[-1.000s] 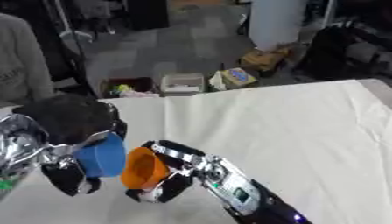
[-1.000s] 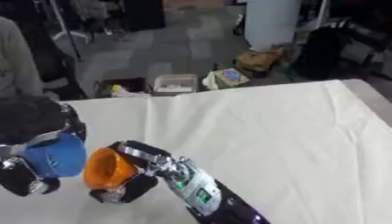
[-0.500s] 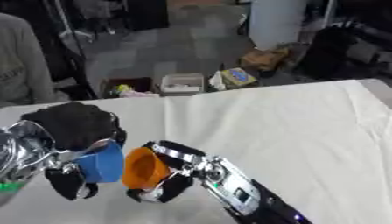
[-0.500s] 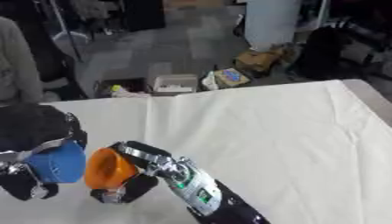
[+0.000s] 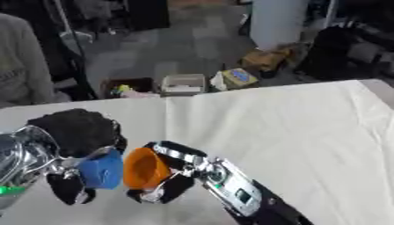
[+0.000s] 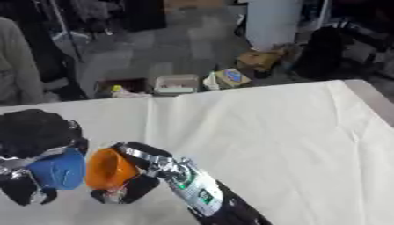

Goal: Pour the contents of one cup into another cup.

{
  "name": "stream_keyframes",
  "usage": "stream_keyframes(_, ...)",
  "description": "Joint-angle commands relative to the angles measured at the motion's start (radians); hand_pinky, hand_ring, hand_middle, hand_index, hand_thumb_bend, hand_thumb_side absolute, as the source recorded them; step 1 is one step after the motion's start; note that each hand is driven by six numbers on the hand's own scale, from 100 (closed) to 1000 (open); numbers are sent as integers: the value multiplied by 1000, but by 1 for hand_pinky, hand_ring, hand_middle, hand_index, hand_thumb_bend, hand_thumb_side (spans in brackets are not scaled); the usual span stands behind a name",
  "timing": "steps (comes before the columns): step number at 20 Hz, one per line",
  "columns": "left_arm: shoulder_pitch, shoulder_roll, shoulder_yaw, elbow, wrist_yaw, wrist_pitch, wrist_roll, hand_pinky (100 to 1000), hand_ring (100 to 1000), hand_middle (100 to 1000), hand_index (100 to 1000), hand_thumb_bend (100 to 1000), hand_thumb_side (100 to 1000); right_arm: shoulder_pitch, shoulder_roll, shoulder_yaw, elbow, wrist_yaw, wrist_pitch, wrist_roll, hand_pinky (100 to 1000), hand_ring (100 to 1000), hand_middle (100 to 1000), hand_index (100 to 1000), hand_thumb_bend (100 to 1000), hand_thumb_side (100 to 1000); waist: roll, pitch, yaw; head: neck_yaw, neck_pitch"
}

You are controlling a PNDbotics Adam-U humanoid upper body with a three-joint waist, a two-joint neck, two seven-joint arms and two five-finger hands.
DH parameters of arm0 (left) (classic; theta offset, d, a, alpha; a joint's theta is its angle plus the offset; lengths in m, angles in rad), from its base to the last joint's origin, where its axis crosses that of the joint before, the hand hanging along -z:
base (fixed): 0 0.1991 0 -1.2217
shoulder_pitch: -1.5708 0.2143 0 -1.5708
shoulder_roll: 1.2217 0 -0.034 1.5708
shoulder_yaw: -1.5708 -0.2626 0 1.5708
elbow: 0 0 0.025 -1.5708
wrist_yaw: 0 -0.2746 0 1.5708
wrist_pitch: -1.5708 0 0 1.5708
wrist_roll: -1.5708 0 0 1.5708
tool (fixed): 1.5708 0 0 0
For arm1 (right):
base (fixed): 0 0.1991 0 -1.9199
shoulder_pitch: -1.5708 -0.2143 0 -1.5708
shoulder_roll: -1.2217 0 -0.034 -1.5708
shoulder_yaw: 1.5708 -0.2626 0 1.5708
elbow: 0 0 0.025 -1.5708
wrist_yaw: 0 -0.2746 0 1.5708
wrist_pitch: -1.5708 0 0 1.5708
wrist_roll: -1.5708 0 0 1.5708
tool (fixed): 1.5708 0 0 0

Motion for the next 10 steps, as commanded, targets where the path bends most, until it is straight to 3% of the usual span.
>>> stream_keyframes(1,-16,14,8,1,-26,-16,0,100,100,250,683,364,100,-16,-11,-8,-11,-12,1,0,205,211,190,457,100,100,2,-20,1,1,-11)
stream_keyframes(10,-28,-7,27,4,-72,-19,0,100,100,249,684,365,100,-15,0,-1,-10,-17,6,11,204,217,190,456,100,100,2,-20,-1,2,-11)
